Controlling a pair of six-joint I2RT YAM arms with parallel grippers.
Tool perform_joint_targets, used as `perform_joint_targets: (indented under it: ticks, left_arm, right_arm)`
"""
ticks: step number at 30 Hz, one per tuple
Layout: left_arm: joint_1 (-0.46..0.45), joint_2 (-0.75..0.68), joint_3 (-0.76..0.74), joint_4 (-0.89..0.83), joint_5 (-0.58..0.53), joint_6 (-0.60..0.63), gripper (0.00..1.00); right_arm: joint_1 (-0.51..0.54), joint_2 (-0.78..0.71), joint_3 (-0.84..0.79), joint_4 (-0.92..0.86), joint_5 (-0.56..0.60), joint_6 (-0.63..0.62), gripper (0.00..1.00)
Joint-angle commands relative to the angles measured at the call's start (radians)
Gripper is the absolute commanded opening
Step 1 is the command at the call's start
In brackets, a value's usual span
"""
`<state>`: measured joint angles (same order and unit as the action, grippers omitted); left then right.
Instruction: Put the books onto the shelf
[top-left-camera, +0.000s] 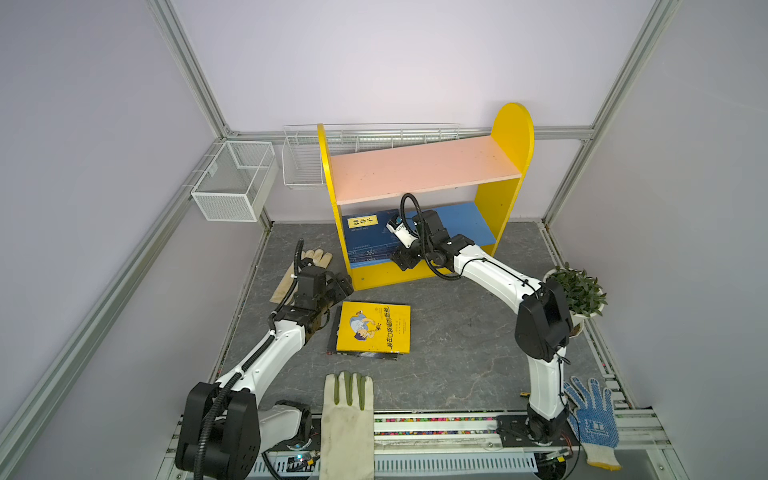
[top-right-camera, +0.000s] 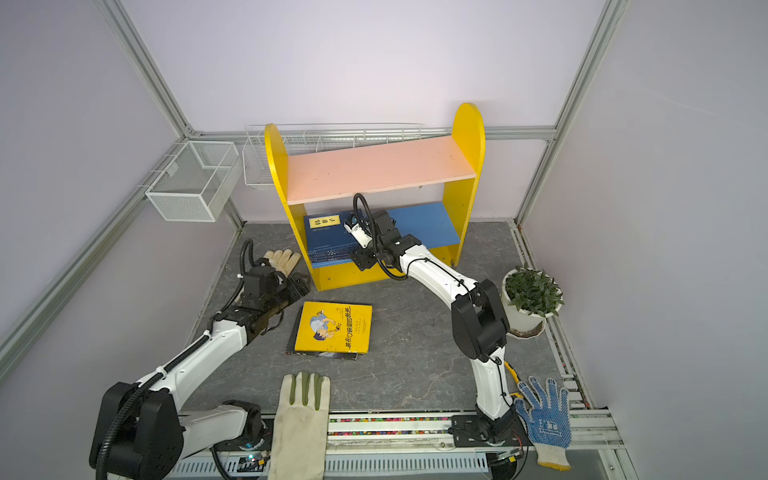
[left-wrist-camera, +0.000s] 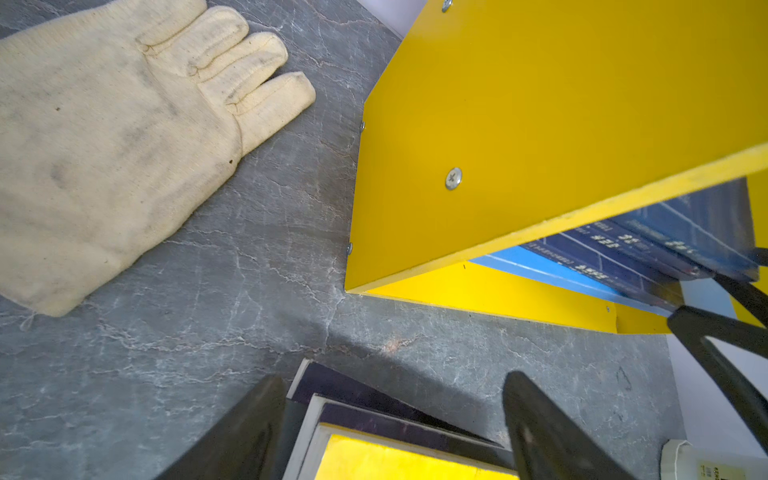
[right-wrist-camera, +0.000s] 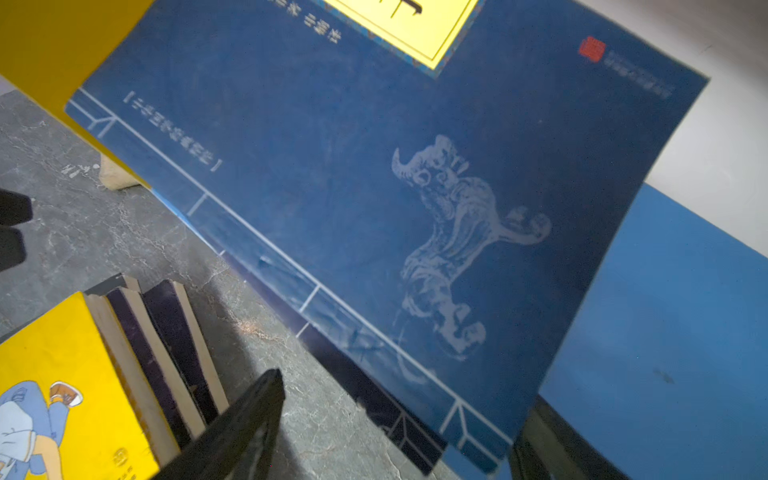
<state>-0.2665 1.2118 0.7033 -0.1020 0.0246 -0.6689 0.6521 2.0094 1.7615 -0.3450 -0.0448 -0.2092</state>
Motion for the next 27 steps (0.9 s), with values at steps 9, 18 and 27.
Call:
perform_joint_targets:
  ticks: [9,18,27]
  left_arm:
    - [0.003,0.016,0.027,0.035,0.008,0.007,0.83]
    - [0.004,0.009,0.024,0.025,0.008,0.008,0.83]
    - [0.003,0.000,0.021,0.015,0.004,0.010,0.83]
  right_arm:
    - [0.030,-0.136,-0.097,0.067,-0.107,0.018,0.80]
    - [0.027,-0.059,-0.037,0.075,-0.091,0.055,0.73]
    - [0.021,0.008,0.059,0.046,-0.149,0.063,0.53]
